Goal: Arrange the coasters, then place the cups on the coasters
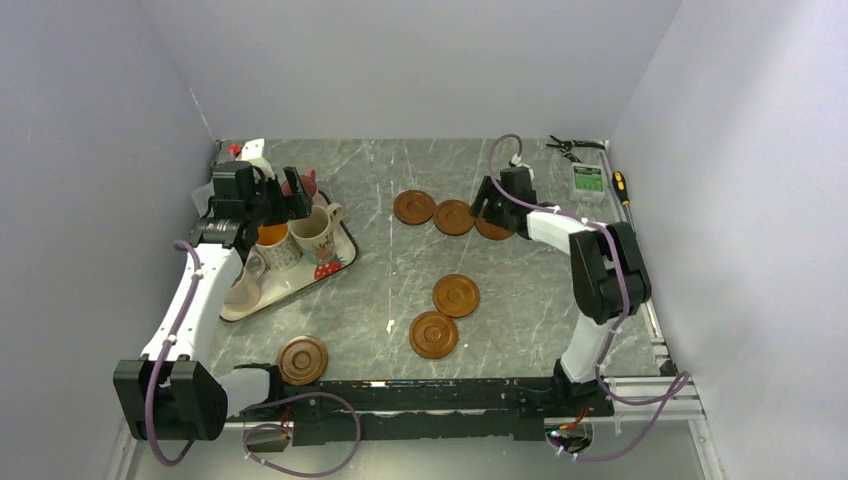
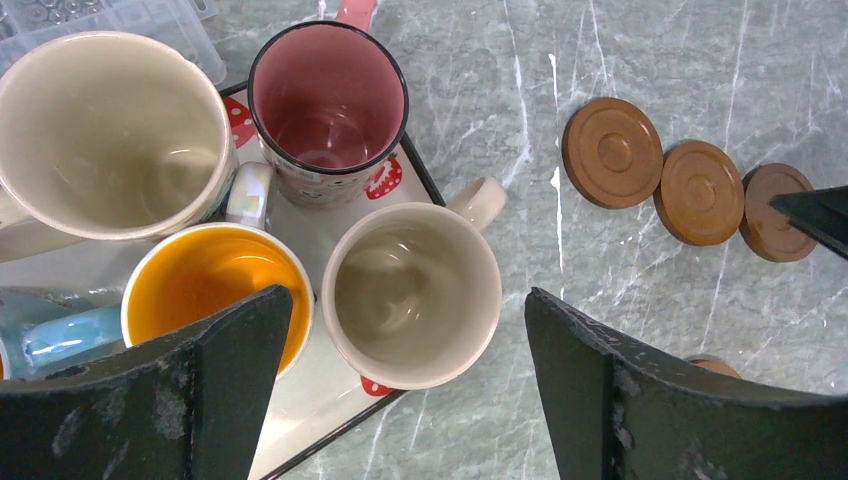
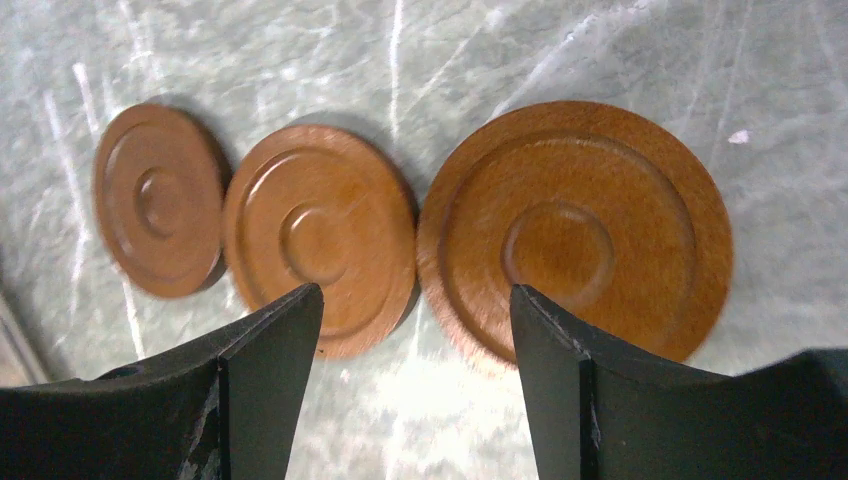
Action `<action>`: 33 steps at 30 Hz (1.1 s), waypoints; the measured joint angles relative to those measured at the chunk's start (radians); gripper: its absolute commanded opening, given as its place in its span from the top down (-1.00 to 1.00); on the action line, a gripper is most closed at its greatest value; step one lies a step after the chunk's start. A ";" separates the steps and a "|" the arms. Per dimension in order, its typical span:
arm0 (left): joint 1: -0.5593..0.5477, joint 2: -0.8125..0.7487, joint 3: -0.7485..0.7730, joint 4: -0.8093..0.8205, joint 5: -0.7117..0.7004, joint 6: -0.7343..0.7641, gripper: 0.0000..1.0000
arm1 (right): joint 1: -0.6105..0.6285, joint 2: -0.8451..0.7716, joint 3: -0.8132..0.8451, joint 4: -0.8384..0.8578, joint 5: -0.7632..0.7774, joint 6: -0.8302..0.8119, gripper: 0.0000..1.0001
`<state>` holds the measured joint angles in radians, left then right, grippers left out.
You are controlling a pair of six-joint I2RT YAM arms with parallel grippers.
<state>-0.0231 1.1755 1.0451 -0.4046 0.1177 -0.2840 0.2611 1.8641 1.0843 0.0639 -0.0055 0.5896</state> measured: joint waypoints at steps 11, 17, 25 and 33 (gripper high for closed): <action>0.000 0.000 0.000 -0.003 0.002 -0.002 -0.87 | 0.009 -0.404 -0.027 -0.248 0.000 -0.142 -0.54; 0.000 0.000 0.000 -0.004 0.003 -0.003 -0.87 | 0.074 -0.465 -0.126 -0.465 0.056 -0.183 -0.56; 0.000 0.000 0.000 -0.004 0.010 -0.010 -0.87 | 0.285 -0.463 -0.158 -0.599 0.061 -0.178 -0.57; 0.000 0.000 0.000 -0.004 0.010 -0.011 -0.87 | 0.458 -0.361 -0.145 -0.586 0.089 -0.143 -0.53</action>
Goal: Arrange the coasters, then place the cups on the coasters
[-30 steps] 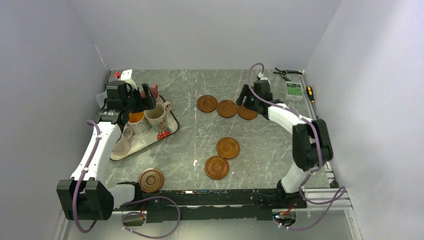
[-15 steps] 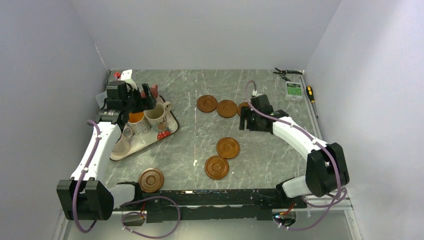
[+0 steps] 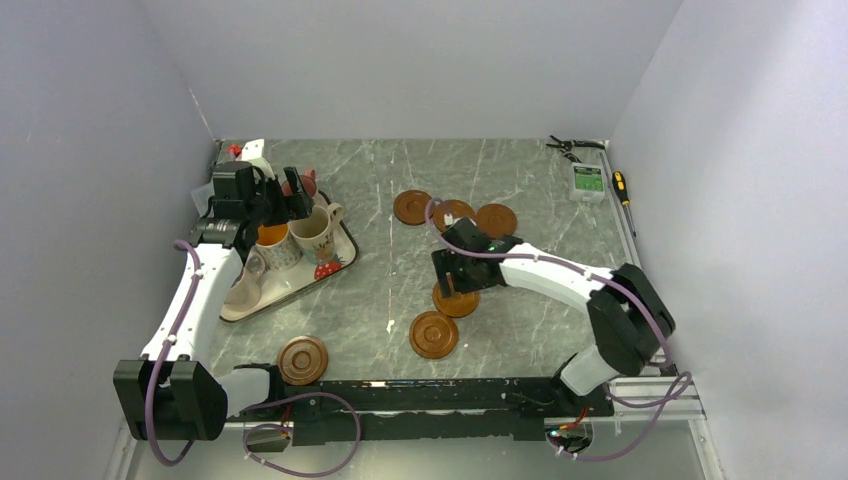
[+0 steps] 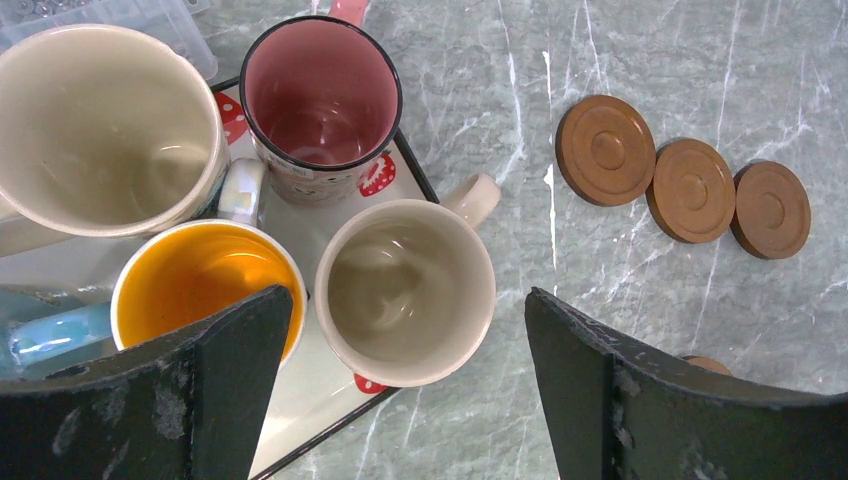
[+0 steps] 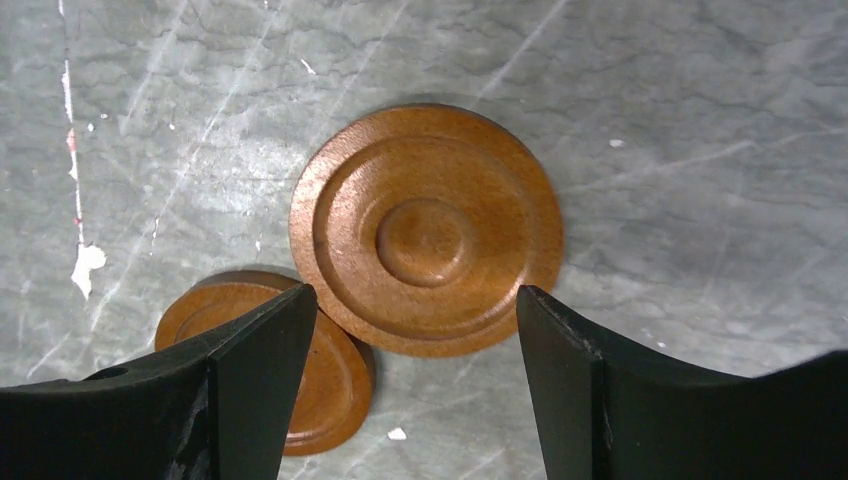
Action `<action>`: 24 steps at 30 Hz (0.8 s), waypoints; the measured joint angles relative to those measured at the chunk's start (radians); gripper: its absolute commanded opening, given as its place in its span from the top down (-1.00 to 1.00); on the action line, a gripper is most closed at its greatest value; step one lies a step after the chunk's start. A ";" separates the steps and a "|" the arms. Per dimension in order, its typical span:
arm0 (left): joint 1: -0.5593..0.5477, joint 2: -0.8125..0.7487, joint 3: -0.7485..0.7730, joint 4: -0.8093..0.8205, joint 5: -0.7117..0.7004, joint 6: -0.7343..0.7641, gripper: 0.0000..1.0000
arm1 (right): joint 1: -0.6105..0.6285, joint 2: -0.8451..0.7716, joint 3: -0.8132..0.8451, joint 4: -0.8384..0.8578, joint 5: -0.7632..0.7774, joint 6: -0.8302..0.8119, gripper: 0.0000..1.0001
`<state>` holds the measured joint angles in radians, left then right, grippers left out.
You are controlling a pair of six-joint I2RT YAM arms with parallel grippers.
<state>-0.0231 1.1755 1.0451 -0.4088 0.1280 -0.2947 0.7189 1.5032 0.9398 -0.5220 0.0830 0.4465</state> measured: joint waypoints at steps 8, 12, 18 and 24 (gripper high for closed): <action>0.000 0.000 0.000 0.000 0.000 -0.006 -0.87 | 0.087 0.139 0.065 0.006 0.044 0.020 -0.41; 0.000 0.000 0.000 0.000 0.000 -0.006 -0.87 | 0.100 0.170 0.081 0.020 0.047 0.029 -0.37; 0.000 0.000 0.000 0.000 0.001 -0.006 -0.87 | 0.100 0.198 0.081 0.066 0.011 0.057 -0.31; 0.000 0.000 0.000 0.000 0.003 -0.006 -0.87 | 0.101 0.231 0.099 0.107 -0.003 0.079 -0.31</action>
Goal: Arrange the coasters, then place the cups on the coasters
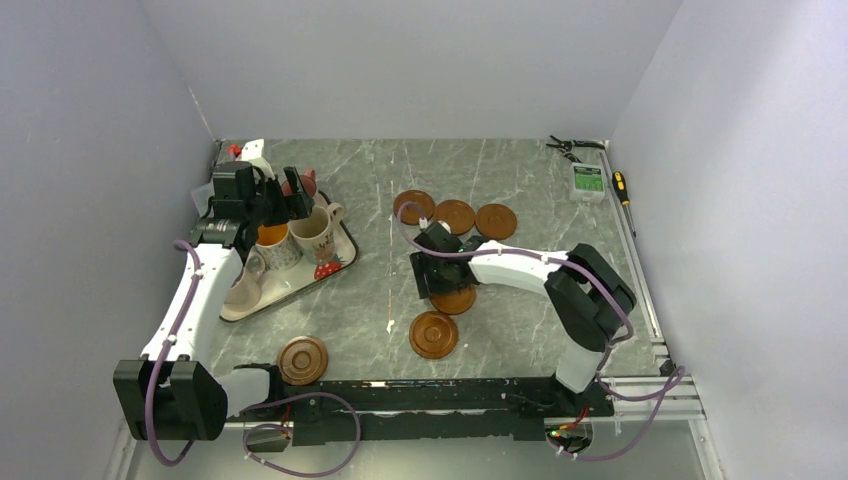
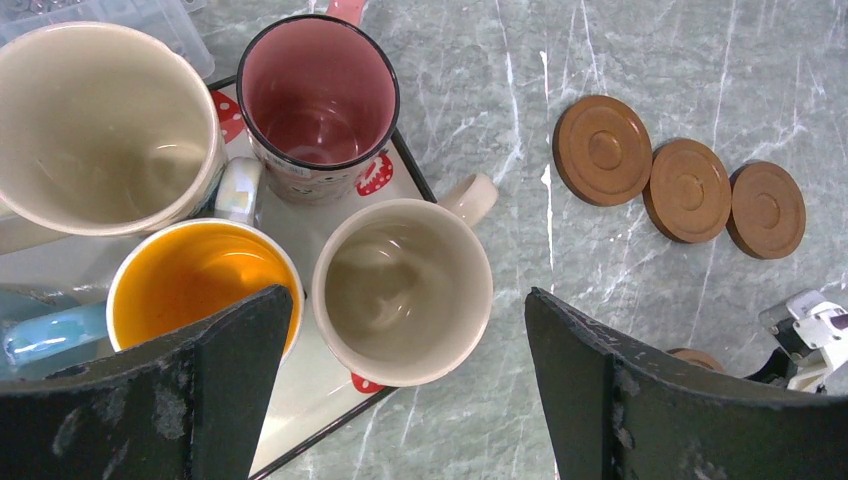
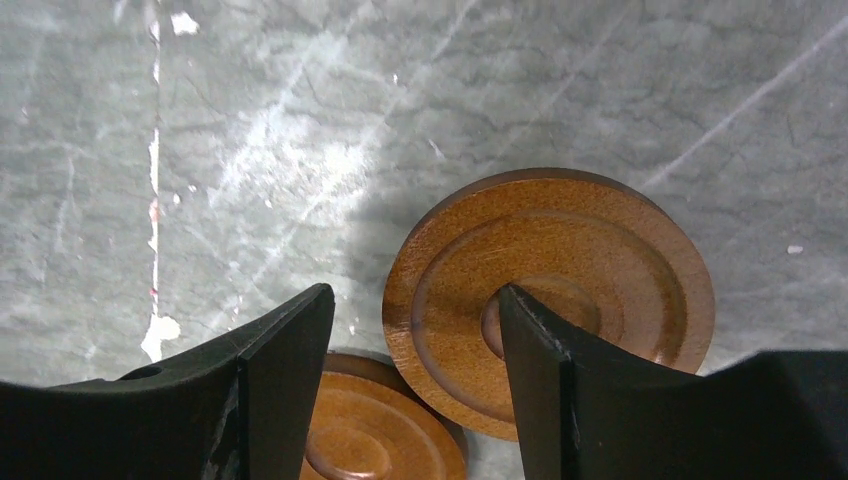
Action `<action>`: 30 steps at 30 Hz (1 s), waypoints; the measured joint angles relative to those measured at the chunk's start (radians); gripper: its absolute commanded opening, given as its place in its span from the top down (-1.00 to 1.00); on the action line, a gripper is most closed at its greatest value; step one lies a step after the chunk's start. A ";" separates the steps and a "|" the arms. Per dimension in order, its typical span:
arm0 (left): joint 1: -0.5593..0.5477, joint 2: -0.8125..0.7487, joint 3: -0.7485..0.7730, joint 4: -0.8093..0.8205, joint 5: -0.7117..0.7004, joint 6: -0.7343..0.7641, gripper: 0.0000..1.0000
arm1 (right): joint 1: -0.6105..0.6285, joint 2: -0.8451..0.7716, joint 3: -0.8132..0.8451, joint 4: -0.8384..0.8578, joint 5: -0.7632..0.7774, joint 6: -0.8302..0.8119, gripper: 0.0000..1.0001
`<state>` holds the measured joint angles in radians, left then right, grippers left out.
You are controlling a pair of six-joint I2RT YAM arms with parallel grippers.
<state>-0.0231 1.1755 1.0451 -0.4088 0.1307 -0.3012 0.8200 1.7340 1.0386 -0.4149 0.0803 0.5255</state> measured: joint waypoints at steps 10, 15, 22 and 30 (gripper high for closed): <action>0.000 0.000 0.000 0.000 0.002 0.000 -0.87 | 0.000 0.110 0.115 0.086 0.001 0.001 -0.31; 0.000 0.000 0.001 -0.001 0.001 0.000 -0.87 | 0.000 0.193 0.205 0.145 0.004 -0.010 -0.31; 0.000 0.000 0.002 -0.001 0.002 0.000 -0.87 | 0.000 0.307 0.337 0.210 0.015 -0.036 -0.31; 0.000 0.000 0.005 -0.001 0.003 0.000 -0.87 | -0.005 0.368 0.397 0.270 0.045 -0.034 -0.32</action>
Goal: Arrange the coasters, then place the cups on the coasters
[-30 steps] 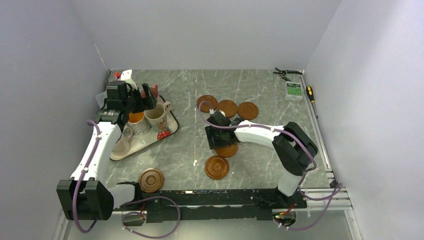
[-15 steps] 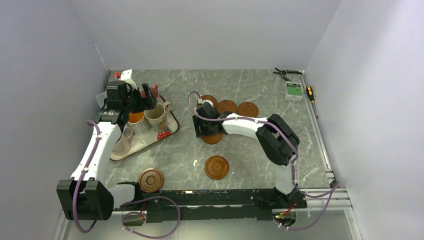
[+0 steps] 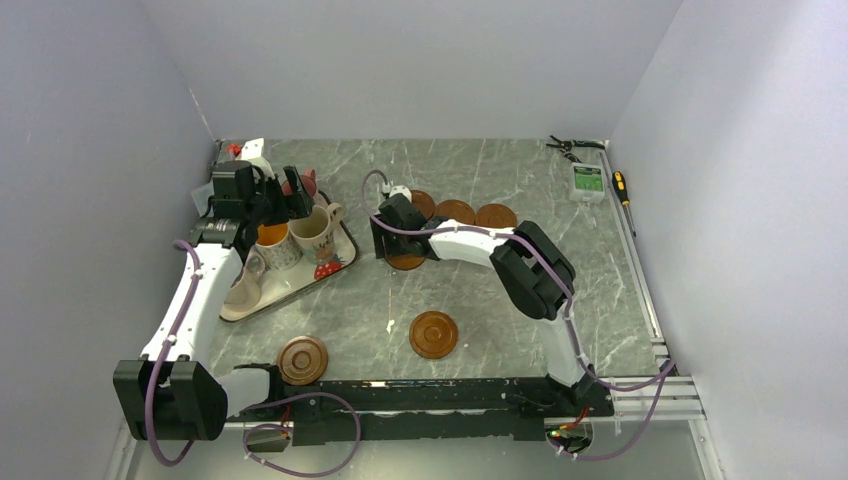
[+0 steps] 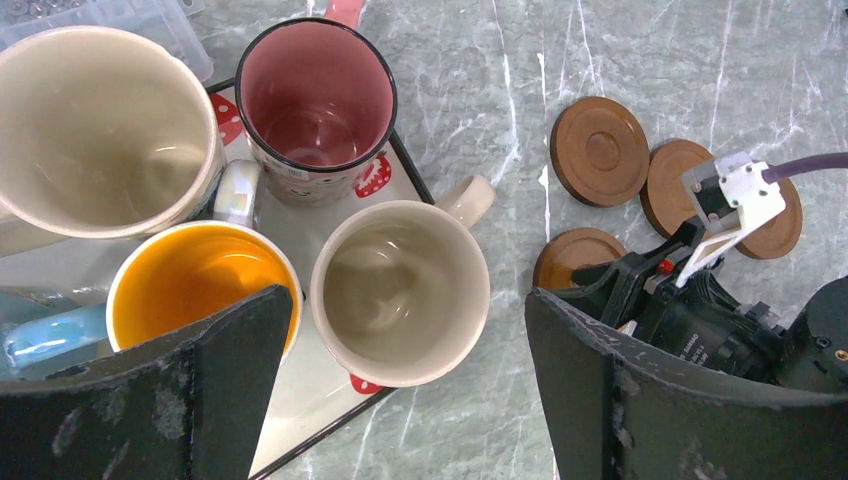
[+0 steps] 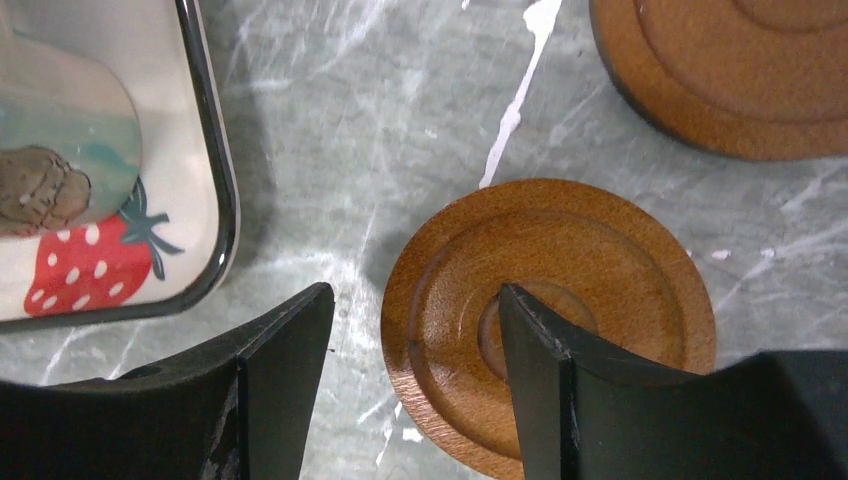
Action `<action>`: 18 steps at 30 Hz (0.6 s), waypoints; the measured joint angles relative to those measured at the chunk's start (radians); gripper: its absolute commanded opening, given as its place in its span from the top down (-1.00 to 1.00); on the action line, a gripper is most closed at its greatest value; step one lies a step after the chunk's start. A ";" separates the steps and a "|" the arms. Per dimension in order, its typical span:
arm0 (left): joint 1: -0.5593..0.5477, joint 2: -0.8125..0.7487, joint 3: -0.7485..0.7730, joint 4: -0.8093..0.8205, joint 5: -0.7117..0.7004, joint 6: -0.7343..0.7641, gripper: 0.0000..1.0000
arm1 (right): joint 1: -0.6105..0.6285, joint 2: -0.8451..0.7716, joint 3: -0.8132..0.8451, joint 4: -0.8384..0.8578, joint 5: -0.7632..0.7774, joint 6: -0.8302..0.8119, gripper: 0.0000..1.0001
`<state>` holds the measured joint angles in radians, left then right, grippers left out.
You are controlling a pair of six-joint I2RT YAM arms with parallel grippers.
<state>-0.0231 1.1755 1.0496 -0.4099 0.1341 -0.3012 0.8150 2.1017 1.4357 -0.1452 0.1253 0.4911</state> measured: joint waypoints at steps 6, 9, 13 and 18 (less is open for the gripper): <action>0.000 0.000 0.000 0.000 0.000 0.000 -0.87 | -0.011 0.038 0.043 0.027 -0.001 -0.002 -0.33; 0.000 0.000 0.000 0.000 0.000 0.000 -0.87 | -0.013 0.055 0.066 0.034 0.001 -0.002 -0.34; 0.000 0.000 0.000 0.000 0.004 0.000 -0.87 | -0.013 0.062 0.074 0.036 0.007 -0.002 -0.34; 0.000 0.000 0.000 0.000 0.008 0.000 -0.87 | -0.013 0.069 0.084 0.039 0.007 -0.002 -0.42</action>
<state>-0.0231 1.1755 1.0496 -0.4099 0.1425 -0.3008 0.8017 2.1704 1.5200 -0.1059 0.1326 0.4896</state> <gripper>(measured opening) 0.934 0.670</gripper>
